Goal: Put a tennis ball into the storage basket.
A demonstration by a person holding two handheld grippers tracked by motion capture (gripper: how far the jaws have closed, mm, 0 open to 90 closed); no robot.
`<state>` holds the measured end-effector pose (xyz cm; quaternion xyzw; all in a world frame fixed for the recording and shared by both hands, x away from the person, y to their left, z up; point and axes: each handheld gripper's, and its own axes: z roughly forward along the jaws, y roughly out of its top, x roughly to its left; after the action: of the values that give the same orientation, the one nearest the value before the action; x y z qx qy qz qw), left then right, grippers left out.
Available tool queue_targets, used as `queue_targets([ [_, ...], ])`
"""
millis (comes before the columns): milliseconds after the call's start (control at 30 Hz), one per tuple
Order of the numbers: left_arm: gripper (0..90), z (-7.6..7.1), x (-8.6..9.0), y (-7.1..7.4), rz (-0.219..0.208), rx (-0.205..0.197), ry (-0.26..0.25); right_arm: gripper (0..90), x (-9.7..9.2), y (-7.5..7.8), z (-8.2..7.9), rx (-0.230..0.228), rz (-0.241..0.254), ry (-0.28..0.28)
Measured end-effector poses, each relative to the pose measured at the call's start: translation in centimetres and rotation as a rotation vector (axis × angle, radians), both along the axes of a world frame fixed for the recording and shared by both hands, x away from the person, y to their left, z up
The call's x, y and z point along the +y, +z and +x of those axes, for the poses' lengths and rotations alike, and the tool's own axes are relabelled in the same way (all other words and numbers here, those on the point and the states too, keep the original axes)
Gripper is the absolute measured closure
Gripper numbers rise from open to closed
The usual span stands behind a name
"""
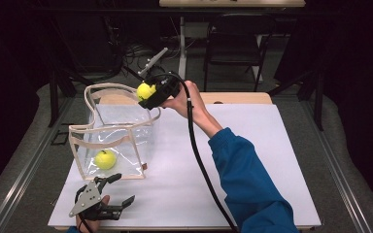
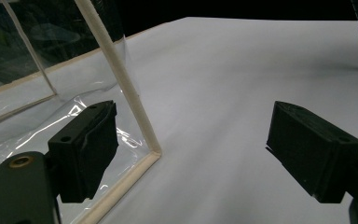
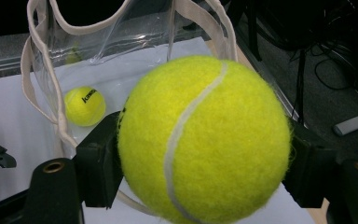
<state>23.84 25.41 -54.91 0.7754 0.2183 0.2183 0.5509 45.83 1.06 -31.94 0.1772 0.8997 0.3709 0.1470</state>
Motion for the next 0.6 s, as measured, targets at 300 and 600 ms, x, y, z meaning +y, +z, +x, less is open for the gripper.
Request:
queue_targets([
  [300,16.0,0.03,-0.08,-0.03,0.0,-0.001,0.0,26.0,0.46,-0.36,0.06,0.008,0.004,0.004],
  [600,16.1,0.02,-0.05,0.0,-0.003,0.0,0.0,26.0,1.0,-0.57,0.07,0.007,-0.001,0.008],
])
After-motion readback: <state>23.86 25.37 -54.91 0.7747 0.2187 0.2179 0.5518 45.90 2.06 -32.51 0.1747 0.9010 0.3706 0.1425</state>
